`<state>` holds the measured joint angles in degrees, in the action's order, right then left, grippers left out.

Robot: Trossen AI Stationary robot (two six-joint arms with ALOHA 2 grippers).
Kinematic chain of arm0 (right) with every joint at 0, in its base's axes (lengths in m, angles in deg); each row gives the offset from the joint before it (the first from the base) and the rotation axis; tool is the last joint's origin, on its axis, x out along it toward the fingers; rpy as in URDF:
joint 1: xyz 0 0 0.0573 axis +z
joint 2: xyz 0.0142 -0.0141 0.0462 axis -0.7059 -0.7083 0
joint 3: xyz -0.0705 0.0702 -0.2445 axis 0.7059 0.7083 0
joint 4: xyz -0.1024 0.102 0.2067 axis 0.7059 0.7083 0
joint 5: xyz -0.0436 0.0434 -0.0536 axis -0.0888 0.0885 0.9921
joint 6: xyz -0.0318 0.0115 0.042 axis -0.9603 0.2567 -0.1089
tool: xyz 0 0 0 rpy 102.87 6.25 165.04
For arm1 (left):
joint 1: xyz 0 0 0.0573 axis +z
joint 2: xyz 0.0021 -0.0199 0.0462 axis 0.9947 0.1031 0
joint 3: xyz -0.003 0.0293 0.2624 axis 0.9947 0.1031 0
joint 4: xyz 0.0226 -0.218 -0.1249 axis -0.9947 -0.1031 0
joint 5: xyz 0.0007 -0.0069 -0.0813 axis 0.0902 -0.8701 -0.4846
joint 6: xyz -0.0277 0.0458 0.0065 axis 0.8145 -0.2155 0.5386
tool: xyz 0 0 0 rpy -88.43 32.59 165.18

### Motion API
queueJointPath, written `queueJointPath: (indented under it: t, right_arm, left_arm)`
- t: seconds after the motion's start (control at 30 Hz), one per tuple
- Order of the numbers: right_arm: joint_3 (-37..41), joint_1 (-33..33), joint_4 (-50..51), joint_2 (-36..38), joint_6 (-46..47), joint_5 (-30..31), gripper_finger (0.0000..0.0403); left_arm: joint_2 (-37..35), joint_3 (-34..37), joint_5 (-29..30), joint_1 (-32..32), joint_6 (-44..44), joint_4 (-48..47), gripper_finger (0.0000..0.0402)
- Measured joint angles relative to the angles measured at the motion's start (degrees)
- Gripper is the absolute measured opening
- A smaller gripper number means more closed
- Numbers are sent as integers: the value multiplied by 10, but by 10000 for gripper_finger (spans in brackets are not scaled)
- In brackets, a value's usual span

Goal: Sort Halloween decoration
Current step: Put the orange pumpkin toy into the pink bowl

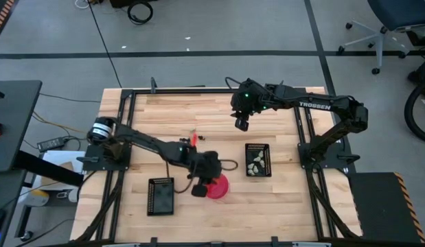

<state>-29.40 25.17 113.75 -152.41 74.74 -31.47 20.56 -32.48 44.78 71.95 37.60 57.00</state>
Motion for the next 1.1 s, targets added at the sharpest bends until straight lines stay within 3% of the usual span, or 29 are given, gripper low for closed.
queueJointPath:
  t: [0.33, 0.7, 1.1]
  right_arm:
    - [0, 1, 2, 0, -15, -14, 129]
    - [0, 1, 9, 0, -17, -29, 129]
    - [0, 1, 11, 0, -17, -29, 129]
  left_arm:
    - [58, -19, 1, -7, 88, 12, 53]
    - [108, -43, 1, 14, 86, 14, 53]
    - [109, -43, 29, 45, 64, 47, 53]
